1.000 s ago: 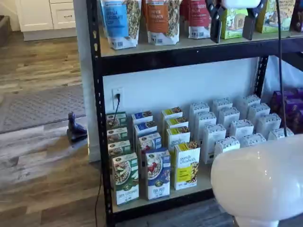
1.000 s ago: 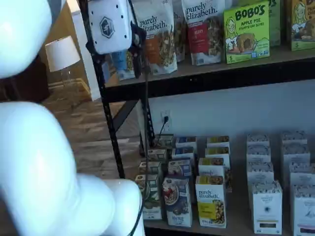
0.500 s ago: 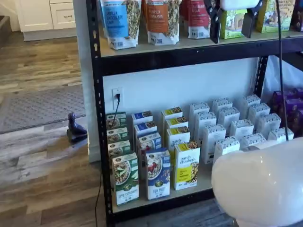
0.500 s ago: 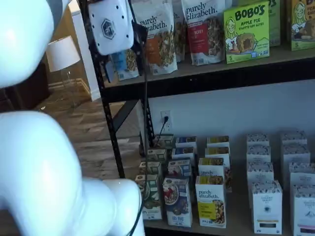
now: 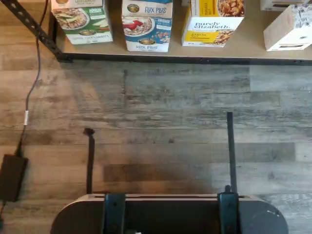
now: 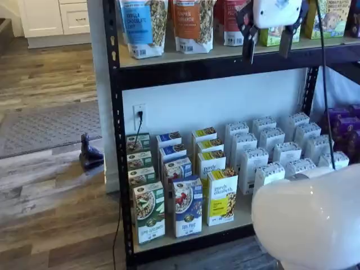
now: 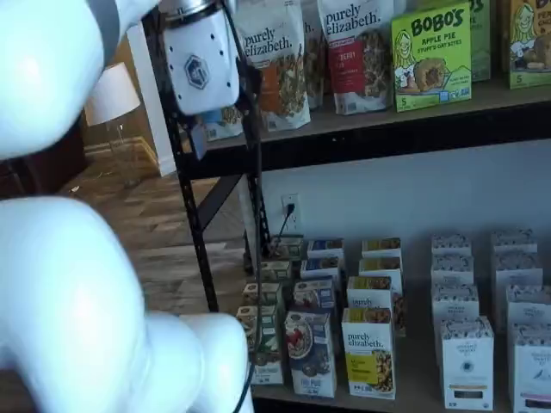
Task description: Pick up the blue and white box that is on the bottom shelf, the second box from the left
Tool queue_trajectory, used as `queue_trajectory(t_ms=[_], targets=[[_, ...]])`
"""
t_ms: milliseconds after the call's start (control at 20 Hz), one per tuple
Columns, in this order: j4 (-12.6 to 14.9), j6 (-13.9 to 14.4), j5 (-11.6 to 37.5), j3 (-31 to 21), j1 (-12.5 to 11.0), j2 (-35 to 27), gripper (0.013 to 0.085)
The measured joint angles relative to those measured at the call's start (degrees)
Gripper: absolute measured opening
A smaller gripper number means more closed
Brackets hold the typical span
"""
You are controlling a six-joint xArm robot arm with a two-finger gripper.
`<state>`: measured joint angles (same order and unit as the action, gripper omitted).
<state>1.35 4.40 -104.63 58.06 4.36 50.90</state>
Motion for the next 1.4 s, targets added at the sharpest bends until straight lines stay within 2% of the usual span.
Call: queue_trajectory(t_ms=[350, 700, 900, 1150, 1400], targets=[[-1.4, -0.1, 6.4, -7.3, -0.6, 0.6, 0.085], [-0.7, 0.3, 13.1, -13.8, -0.3, 1.1, 0.085], [-1.3, -0.3, 16.4, -17.1, -0.9, 0.9, 0.085], [-1.7, -0.4, 20.3, -20.8, -1.0, -0.6, 0.085], [-2.8, -1.0, 27.0, -25.8, -1.4, -2.4, 0.085]])
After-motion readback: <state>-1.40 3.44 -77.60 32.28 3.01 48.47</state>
